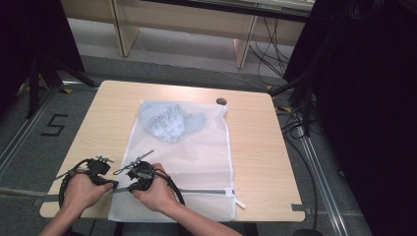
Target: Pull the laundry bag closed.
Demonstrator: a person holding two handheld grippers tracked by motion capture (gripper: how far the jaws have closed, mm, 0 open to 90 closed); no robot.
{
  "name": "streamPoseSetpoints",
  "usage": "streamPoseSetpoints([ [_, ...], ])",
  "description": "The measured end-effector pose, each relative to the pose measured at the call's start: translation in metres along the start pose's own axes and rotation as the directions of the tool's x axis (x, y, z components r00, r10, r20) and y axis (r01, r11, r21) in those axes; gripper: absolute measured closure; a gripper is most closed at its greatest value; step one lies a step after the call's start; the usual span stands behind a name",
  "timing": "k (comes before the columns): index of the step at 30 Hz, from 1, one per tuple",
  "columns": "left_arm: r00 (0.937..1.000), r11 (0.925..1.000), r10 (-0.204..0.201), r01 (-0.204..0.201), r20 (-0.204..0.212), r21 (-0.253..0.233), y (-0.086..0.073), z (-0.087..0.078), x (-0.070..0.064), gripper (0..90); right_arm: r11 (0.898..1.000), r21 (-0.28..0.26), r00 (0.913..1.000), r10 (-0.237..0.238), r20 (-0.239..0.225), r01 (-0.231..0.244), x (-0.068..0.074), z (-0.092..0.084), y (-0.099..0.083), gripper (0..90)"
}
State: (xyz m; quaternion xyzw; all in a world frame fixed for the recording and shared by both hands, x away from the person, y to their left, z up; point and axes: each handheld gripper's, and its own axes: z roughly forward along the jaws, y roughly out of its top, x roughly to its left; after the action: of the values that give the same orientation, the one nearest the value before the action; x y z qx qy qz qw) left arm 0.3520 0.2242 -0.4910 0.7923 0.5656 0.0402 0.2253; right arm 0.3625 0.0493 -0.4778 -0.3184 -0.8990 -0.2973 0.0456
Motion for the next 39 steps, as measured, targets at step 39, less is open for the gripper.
streamPoseSetpoints([
  [39,1.0,1.0,0.001,-0.001,-0.001,-0.002,0.0,0.0,0.0,90.0,1.0,-0.005,0.9995,0.03,-0.009,-0.03,-0.009,-0.012,-0.009,87.1],
])
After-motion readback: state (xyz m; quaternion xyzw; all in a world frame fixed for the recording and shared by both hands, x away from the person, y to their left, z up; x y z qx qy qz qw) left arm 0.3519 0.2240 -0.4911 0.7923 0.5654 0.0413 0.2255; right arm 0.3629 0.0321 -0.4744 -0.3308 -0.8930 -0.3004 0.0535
